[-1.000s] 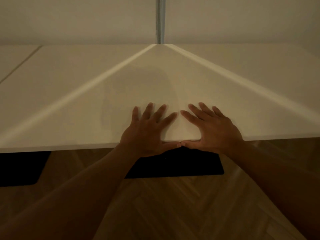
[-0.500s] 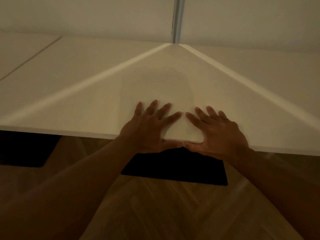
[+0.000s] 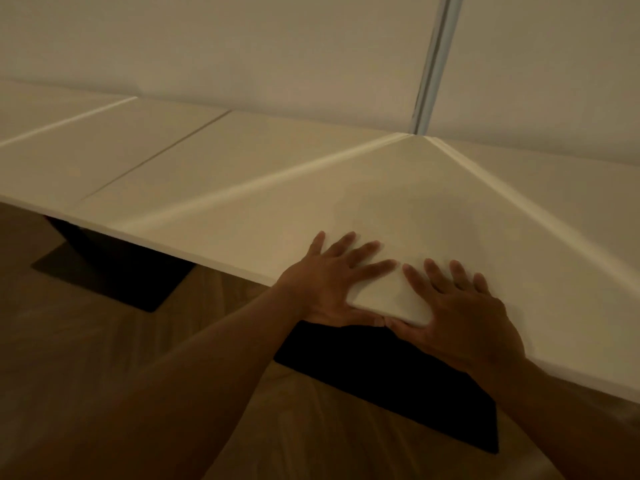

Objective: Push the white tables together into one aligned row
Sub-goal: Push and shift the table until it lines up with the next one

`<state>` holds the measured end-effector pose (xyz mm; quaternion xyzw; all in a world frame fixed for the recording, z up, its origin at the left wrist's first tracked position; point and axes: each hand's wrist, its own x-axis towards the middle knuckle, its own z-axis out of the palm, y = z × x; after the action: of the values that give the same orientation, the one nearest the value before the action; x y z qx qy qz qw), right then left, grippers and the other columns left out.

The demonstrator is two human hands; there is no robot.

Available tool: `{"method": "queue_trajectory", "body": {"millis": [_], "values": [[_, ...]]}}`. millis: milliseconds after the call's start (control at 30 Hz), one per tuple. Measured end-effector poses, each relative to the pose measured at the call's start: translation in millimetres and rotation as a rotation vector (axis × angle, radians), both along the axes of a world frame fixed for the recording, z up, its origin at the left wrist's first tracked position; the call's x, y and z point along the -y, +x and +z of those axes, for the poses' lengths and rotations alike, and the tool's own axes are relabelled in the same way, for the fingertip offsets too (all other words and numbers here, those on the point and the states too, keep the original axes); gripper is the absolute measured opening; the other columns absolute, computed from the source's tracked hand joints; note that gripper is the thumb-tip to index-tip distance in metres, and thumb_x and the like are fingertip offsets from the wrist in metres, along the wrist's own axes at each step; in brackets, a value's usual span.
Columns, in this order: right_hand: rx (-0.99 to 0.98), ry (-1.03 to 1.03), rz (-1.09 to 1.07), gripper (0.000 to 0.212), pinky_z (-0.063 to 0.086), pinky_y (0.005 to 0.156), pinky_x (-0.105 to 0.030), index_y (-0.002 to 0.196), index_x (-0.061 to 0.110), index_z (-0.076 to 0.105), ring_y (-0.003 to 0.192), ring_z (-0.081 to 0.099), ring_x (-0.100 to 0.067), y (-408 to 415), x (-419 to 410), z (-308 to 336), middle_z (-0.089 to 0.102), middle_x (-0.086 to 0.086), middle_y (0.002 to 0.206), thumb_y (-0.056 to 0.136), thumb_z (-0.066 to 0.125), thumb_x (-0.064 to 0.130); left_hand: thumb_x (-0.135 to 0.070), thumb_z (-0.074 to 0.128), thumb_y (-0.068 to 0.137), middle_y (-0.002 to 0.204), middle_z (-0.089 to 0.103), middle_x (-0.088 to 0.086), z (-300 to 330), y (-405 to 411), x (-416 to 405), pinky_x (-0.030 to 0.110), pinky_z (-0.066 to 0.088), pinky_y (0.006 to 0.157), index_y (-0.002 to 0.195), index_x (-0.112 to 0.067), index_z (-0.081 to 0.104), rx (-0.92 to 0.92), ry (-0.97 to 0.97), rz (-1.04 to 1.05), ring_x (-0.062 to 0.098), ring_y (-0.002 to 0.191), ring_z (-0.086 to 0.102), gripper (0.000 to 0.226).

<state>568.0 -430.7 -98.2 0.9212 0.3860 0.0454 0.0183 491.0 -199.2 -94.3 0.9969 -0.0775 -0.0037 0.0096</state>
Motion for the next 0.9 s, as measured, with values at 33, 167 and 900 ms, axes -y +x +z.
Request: {"method": "queue_trajectory", "body": {"millis": [33, 167, 900], "values": [[0.008, 0.008, 0.003, 0.098, 0.039, 0.107, -0.061, 0.150, 0.029, 0.041, 0.136, 0.044, -0.044, 1, 0, -2, 0.049, -0.009, 0.150, 0.079, 0.020, 0.093, -0.093, 0.021, 0.077, 0.170, -0.003, -0.009, 0, 0, 1, 0.066, -0.003, 0.120, 0.155, -0.054, -0.005, -0.001, -0.002, 0.001, 0.027, 0.156, -0.007, 0.091], [0.025, 0.009, 0.014, 0.097, 0.039, 0.105, -0.062, 0.149, 0.027, 0.043, 0.133, 0.046, -0.047, 2, 1, -3, 0.050, -0.011, 0.148, 0.079, 0.024, 0.091, -0.092, 0.026, 0.079, 0.170, -0.004, -0.010, 0, 0, 1, 0.066, -0.002, 0.120, 0.155, -0.053, -0.006, -0.023, 0.020, 0.008, 0.026, 0.156, -0.009, 0.091], [-0.102, 0.132, 0.025, 0.083, 0.033, 0.114, -0.057, 0.148, 0.031, 0.044, 0.141, 0.040, -0.037, -1, 7, 5, 0.047, -0.004, 0.152, 0.087, 0.021, 0.082, -0.098, 0.021, 0.073, 0.169, -0.001, -0.017, 8, -1, 12, 0.063, -0.006, 0.120, 0.153, -0.059, 0.002, -0.056, -0.101, 0.133, 0.018, 0.156, -0.010, 0.091]]}}
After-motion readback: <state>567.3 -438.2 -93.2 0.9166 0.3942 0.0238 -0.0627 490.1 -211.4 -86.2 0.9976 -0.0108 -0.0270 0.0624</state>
